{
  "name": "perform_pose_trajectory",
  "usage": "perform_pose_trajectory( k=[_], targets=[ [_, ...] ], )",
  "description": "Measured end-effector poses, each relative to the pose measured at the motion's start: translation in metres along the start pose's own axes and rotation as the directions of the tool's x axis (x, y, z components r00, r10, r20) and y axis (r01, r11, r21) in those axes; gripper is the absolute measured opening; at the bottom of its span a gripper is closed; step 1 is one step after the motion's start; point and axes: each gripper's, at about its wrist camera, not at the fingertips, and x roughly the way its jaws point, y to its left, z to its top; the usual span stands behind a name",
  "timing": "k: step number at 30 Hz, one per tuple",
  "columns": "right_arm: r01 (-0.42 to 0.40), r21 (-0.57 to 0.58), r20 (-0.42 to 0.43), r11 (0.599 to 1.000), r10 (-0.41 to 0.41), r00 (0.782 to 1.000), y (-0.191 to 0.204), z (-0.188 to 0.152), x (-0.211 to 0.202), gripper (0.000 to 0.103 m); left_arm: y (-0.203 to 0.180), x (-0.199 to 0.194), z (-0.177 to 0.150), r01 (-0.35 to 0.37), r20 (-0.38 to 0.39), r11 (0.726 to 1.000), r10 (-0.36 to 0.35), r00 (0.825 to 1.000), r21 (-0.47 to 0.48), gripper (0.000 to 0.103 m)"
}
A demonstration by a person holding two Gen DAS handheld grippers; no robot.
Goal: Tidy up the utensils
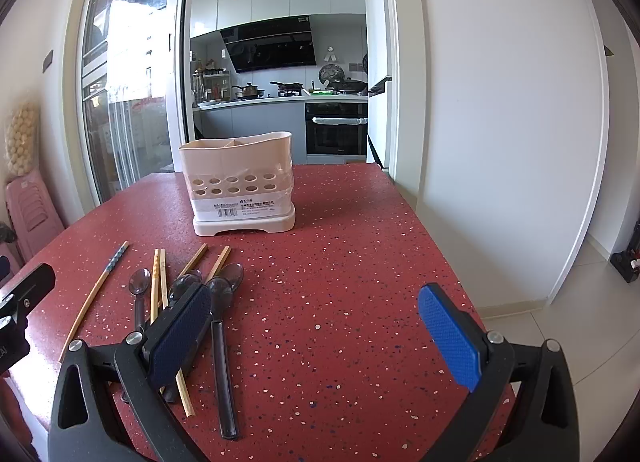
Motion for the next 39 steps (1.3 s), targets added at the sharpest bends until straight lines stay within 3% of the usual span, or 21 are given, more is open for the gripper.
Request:
perform_pose_trajectory(
  k=[39],
  targets=[
    [0.000,0.002,0.000,1.000,0.000,1.000,0.0019,0.0008,-0.0014,0.103,-0.0004,-0.0002,-0.0010,-0.003,0.000,1.000,0.003,1.000,-0.005,0.103]
  ],
)
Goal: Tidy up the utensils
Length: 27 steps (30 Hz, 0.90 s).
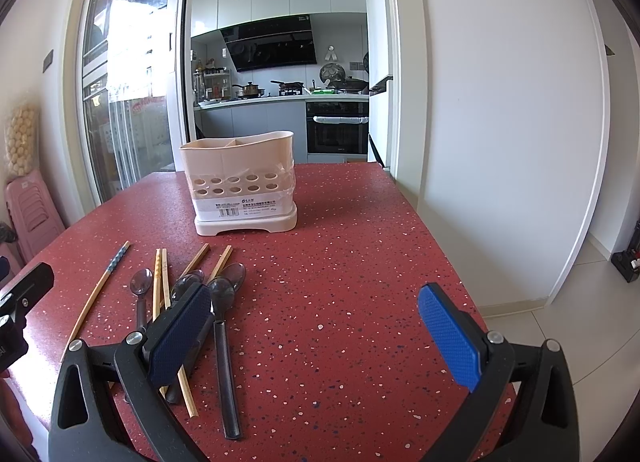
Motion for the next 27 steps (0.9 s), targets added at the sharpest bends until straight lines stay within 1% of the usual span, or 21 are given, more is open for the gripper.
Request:
perform_pose_trajectory(
  k=[8,15,19,21,23,24,25,26,27],
  targets=[
    [-0.002,0.000,-0.003,1.000,0.002,1.000,0.001,0.000,-0.001,0.103,0.001,0.000,0.000,-0.001,0.000,1.000,0.001,1.000,-0.002,0.103],
    [0.000,-0.001,-0.009,1.000,0.000,1.000,0.003,0.000,-0.001,0.103,0.006,0.000,-0.001,0.001,-0.006,1.000,-0.001,1.000,-0.022,0.103],
    [-0.007,-0.005,-0.023,1.000,0.007,1.000,0.002,0.005,0.002,0.103,0.008,0.003,0.000,0.000,-0.029,1.000,-0.001,1.000,-0.030,0.103],
    [-0.029,-0.003,-0.053,1.000,0.029,0.998,0.000,0.011,0.007,0.103,0.011,0.009,0.002,0.003,-0.063,1.000,-0.005,0.998,-0.028,0.103],
    [-0.059,-0.002,-0.104,0.998,0.058,0.993,-0.003,0.018,0.014,0.103,0.013,0.018,0.005,0.009,-0.113,1.000,-0.011,0.994,-0.017,0.103],
    [-0.075,-0.004,-0.142,0.997,0.074,0.987,-0.003,0.023,0.021,0.103,0.014,0.023,0.007,0.014,-0.139,1.000,-0.015,0.990,-0.010,0.103],
    [-0.090,-0.009,-0.187,0.996,0.087,0.979,-0.003,0.027,0.028,0.103,0.015,0.031,0.009,0.017,-0.175,1.000,-0.018,0.984,-0.003,0.103],
    [-0.119,-0.020,-0.253,0.993,0.110,0.961,-0.002,0.032,0.038,0.103,0.018,0.039,0.011,0.011,-0.215,1.000,-0.011,0.977,0.002,0.103],
    [-0.143,-0.026,-0.296,0.989,0.129,0.946,-0.002,0.034,0.045,0.103,0.022,0.049,0.013,-0.004,-0.262,1.000,0.004,0.965,0.002,0.103]
  ],
)
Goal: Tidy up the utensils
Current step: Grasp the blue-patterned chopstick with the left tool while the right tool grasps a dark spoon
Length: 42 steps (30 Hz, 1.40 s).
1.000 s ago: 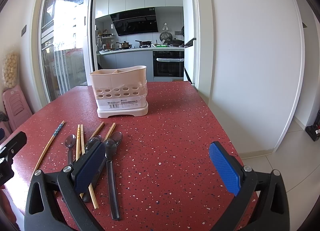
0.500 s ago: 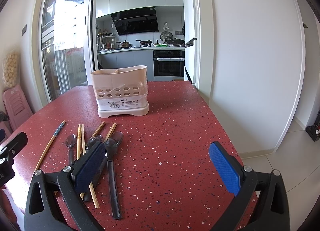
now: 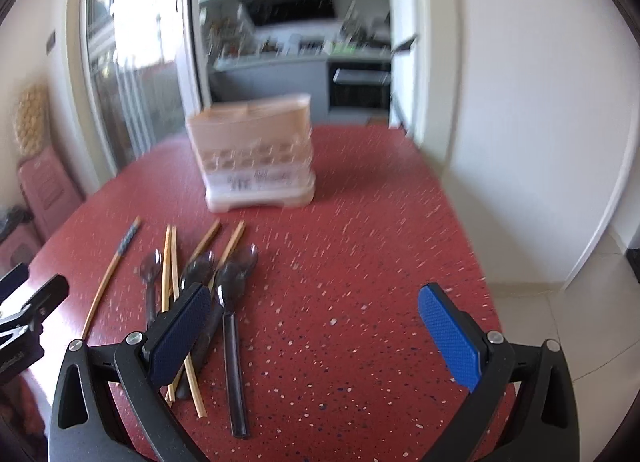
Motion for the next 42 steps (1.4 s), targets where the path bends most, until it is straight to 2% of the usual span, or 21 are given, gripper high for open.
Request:
perform_pose_trajectory(
  k=[2,3,5,6,7,11,14,16,20,21,23,24,26,27,29,30,31,34,38,42],
  targets=[
    [-0.057,-0.033,-0.110,0.998,0.053,0.992,0.003,0.009,0.015,0.103,0.006,0.018,0.007,0.002,-0.085,1.000,-0.003,0.996,-0.008,0.103],
    [-0.086,-0.051,-0.179,0.995,0.076,0.981,0.005,0.014,0.024,0.103,0.009,0.028,0.010,0.004,-0.130,1.000,-0.006,0.992,-0.010,0.103],
    [-0.138,-0.052,-0.283,0.989,0.118,0.952,0.007,0.019,0.039,0.099,0.015,0.045,0.015,-0.012,-0.191,1.000,0.008,0.982,-0.019,0.103],
    [-0.163,-0.045,-0.340,0.986,0.138,0.930,0.008,0.021,0.047,0.097,0.018,0.053,0.017,-0.023,-0.216,1.000,0.019,0.976,-0.017,0.103],
    [-0.176,-0.040,-0.376,0.984,0.148,0.915,0.009,0.022,0.052,0.092,0.019,0.059,0.018,-0.026,-0.233,1.000,0.022,0.972,-0.014,0.103],
    [-0.203,-0.088,-0.476,0.975,0.138,0.869,0.022,0.023,0.068,0.076,0.022,0.087,0.023,-0.004,-0.327,1.000,0.002,0.945,-0.005,0.103],
    [-0.227,-0.088,-0.552,0.970,0.142,0.822,0.030,0.021,0.082,0.066,0.021,0.103,0.025,0.002,-0.383,1.000,-0.001,0.924,0.002,0.103],
    [-0.246,-0.082,-0.590,0.966,0.152,0.793,0.035,0.020,0.088,0.061,0.021,0.112,0.026,0.000,-0.408,1.000,0.004,0.913,0.010,0.103],
    [-0.263,-0.114,-0.637,0.958,0.133,0.760,0.049,0.018,0.101,0.056,0.016,0.127,0.027,0.010,-0.453,1.000,0.002,0.891,0.024,0.103],
    [-0.260,-0.123,-0.653,0.958,0.119,0.748,0.053,0.017,0.107,0.054,0.016,0.128,0.028,0.015,-0.453,1.000,-0.002,0.892,0.024,0.103],
    [-0.247,-0.143,-0.657,0.958,0.095,0.748,0.059,0.021,0.112,0.044,0.013,0.132,0.032,0.024,-0.469,0.999,-0.005,0.883,0.035,0.103],
    [-0.249,-0.143,-0.666,0.958,0.093,0.740,0.061,0.022,0.114,0.039,0.013,0.133,0.033,0.035,-0.479,0.999,-0.013,0.878,0.036,0.103],
    [-0.242,-0.143,-0.681,0.960,0.082,0.728,0.064,0.025,0.119,0.031,0.011,0.136,0.037,0.069,-0.495,0.997,-0.048,0.868,0.024,0.090],
    [-0.234,-0.151,-0.686,0.960,0.069,0.725,0.065,0.028,0.123,0.028,0.009,0.139,0.041,0.071,-0.502,0.997,-0.045,0.864,0.033,0.087],
    [-0.231,-0.143,-0.694,0.962,0.069,0.716,0.062,0.031,0.128,0.017,0.005,0.139,0.045,0.083,-0.513,0.996,-0.051,0.857,0.039,0.073],
    [-0.235,-0.133,-0.698,0.963,0.077,0.712,0.059,0.033,0.129,0.014,0.002,0.138,0.046,0.089,-0.517,0.995,-0.052,0.854,0.047,0.069],
    [-0.252,-0.099,-0.704,0.963,0.111,0.701,0.054,0.035,0.131,0.013,0.000,0.138,0.047,0.097,-0.520,0.994,-0.056,0.852,0.052,0.058],
    [-0.282,-0.035,-0.712,0.959,0.174,0.681,0.034,0.042,0.131,0.013,-0.006,0.137,0.050,0.109,-0.532,0.992,-0.058,0.845,0.064,0.037],
    [-0.333,-0.012,-0.686,0.943,0.235,0.689,0.017,0.052,0.124,0.013,-0.010,0.131,0.051,0.098,-0.511,0.993,-0.052,0.858,0.064,0.037],
    [-0.393,0.020,-0.634,0.919,0.316,0.706,-0.007,0.066,0.103,0.013,-0.010,0.108,0.057,0.099,-0.446,0.995,-0.082,0.891,0.015,0.037]
  ],
)
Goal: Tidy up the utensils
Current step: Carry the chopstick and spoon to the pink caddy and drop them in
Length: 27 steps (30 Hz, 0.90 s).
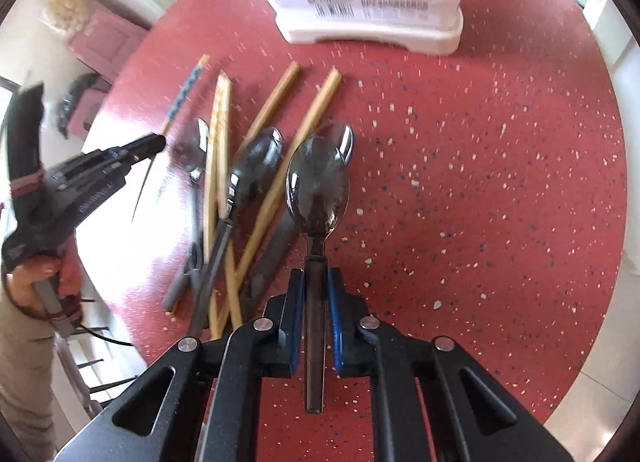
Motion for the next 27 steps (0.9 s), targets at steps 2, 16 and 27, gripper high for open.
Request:
perform_pose_trajectory(
  k=[2,16,27],
  targets=[
    [-0.033,-0.008,0.035,0.999,0.033,0.999,-0.006,0.001,-0.015,0.013,0.002,-0.017,0.000,0.025,0.044,0.999,-0.023,0.999,-0.028,0.037],
    [-0.114,-0.062,0.434,0.992,0.129,0.891,-0.024,0.066,-0.153,0.013,-0.017,-0.144,0.112,0.220,0.525,0.971,-0.139,0.840,-0.095,0.037],
    [0.024,-0.077,0.678,0.997,0.034,0.734,-0.019,0.168,-0.158,0.013,-0.048,-0.106,0.212,0.267,0.689,0.959,-0.127,0.713,-0.100,0.037]
  ],
)
